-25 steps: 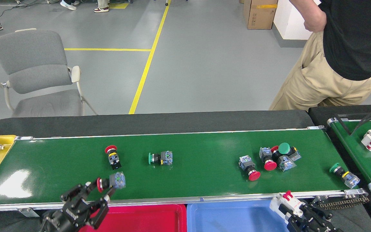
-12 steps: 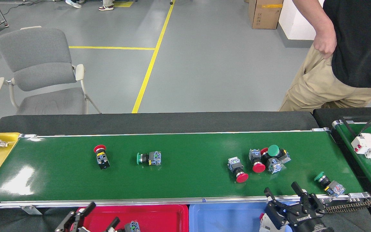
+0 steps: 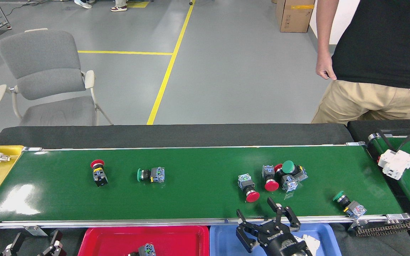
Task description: Pick switch part from conveyor to tray
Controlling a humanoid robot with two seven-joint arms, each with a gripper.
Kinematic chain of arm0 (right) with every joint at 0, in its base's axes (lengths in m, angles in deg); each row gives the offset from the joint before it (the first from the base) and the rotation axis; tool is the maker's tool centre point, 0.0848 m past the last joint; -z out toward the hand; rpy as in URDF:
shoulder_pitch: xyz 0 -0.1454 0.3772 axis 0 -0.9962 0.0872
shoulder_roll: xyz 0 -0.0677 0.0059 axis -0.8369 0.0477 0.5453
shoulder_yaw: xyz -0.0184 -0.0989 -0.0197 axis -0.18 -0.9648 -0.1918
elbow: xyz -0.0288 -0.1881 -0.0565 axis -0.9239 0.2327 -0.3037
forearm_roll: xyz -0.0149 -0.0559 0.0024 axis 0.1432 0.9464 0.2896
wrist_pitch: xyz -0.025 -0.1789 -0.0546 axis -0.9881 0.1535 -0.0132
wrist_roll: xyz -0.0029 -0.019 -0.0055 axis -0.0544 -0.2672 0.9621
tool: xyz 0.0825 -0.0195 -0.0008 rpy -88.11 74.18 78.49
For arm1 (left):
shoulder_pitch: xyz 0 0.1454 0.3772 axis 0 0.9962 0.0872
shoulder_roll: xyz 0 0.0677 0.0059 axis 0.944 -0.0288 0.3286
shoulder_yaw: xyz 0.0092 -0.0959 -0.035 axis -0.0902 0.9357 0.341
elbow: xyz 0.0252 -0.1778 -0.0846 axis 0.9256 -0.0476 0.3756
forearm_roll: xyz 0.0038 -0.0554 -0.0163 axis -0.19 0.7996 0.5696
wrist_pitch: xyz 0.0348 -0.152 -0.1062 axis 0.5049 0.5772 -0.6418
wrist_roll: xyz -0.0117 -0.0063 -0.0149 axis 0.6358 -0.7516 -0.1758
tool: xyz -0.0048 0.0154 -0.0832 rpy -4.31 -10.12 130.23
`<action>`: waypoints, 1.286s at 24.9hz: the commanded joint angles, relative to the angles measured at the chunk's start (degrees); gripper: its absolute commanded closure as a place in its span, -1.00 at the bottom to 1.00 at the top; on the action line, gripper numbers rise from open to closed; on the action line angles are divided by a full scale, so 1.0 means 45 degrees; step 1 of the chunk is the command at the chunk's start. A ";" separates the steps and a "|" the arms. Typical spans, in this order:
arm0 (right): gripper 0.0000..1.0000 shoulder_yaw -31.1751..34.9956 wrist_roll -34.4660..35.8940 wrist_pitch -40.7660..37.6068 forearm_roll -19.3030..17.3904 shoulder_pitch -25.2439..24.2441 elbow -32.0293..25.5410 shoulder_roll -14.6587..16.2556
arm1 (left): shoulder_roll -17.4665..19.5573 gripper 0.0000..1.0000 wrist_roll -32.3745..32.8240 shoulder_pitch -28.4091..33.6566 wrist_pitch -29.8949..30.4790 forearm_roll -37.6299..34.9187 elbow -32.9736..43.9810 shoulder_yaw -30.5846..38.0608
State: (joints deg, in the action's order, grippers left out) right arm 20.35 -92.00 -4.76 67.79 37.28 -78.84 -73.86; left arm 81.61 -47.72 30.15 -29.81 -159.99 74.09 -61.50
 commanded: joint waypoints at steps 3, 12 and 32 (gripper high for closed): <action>-0.95 -0.0736 -0.0021 0.1279 0.0044 0.1278 0.1469 -0.0357 | 0.0075 -0.99 0.0802 -0.1542 -0.0112 -0.1060 -0.0544 -0.0921; 0.79 -0.1713 0.0135 0.1572 -0.0054 0.2762 0.2914 -0.0709 | 0.0583 -0.98 0.1036 -0.5507 -0.0932 -0.1470 -0.5369 -0.1897; -1.00 -0.4232 0.0585 -0.4698 -0.0132 0.1805 0.1098 -0.1217 | 0.1266 0.85 -0.0585 -0.7245 -0.2436 -0.0884 -0.9041 -0.2229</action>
State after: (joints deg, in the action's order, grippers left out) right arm 1.26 -90.06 -24.39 67.39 45.01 -73.07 -78.63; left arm 87.07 -48.15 -2.22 -43.13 -164.30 31.81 -71.38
